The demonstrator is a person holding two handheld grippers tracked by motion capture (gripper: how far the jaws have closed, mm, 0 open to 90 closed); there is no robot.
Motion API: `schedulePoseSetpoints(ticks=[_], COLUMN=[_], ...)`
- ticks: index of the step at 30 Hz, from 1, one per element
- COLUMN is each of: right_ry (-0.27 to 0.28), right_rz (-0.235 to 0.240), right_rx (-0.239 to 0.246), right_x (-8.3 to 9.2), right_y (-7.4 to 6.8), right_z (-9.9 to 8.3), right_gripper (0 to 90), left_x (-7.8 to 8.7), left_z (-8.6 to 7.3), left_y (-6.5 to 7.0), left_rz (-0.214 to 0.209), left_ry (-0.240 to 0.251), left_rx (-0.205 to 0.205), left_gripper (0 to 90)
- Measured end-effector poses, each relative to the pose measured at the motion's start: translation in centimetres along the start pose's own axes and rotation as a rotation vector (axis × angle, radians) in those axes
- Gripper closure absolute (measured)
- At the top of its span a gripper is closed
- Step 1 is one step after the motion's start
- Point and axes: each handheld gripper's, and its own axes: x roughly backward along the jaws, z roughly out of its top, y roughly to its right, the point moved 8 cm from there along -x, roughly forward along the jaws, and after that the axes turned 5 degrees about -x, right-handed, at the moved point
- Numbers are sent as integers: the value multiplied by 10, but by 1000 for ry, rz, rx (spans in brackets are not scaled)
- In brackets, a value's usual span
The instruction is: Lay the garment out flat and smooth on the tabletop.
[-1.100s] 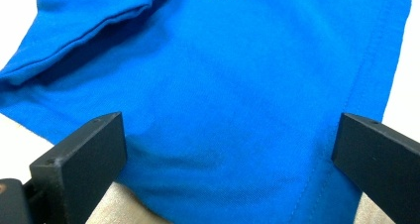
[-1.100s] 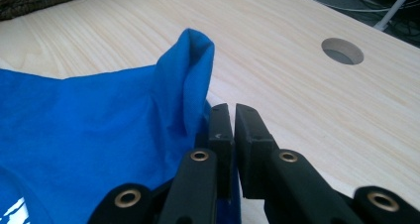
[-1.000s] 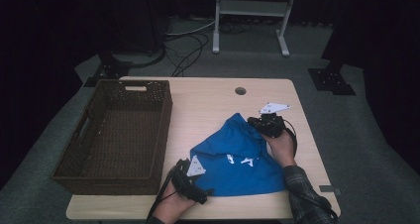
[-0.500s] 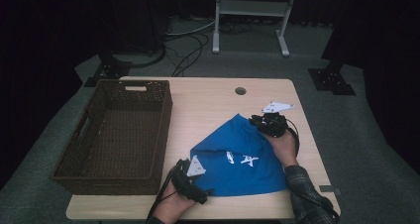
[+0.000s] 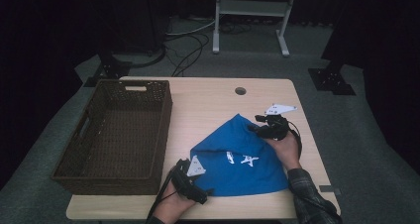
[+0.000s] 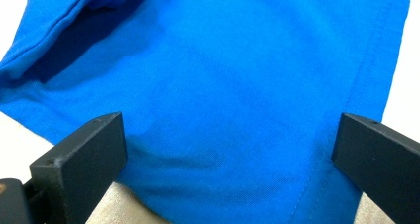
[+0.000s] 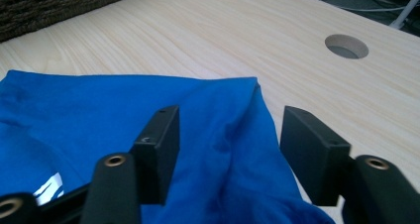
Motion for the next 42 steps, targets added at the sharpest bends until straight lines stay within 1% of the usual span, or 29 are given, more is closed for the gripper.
schedulePoseSetpoints(ticks=[6,11,12,14,16,22,24,27,29,32,39,42], right_ry=[-8,-4,3,7,12,28,25,25,24,-8,-18,-30], right_rz=[-6,-3,2,-3,-8,8,17,28,40,36,60,75], right_rx=[-20,-40,-46,-53,-53,-63,-65,-51,-44,-26,-1,15], right_x=[5,12,14,17,19,25,27,30,30,31,33,30], right_y=[3,6,6,7,8,10,9,8,6,6,0,-2], right_z=[-6,-9,-10,-12,-13,-18,-20,-25,-28,-34,-43,-46], right_gripper=[285,204,191,173,135,62,30,0,0,0,0,0], left_x=[0,0,0,0,0,0,0,0,0,0,0,0], left_z=[0,0,0,0,0,0,0,0,0,0,0,0], left_y=[0,0,0,0,0,0,0,0,0,0,0,0], left_rz=[0,0,0,0,0,0,0,0,0,0,0,0], left_ry=[0,0,0,0,0,0,0,1,1,1,0,0], left_rx=[0,0,0,-1,0,0,0,0,0,0,-1,-1], left_gripper=[3,3,3,3,3,3,3,4,4,4,3,3])
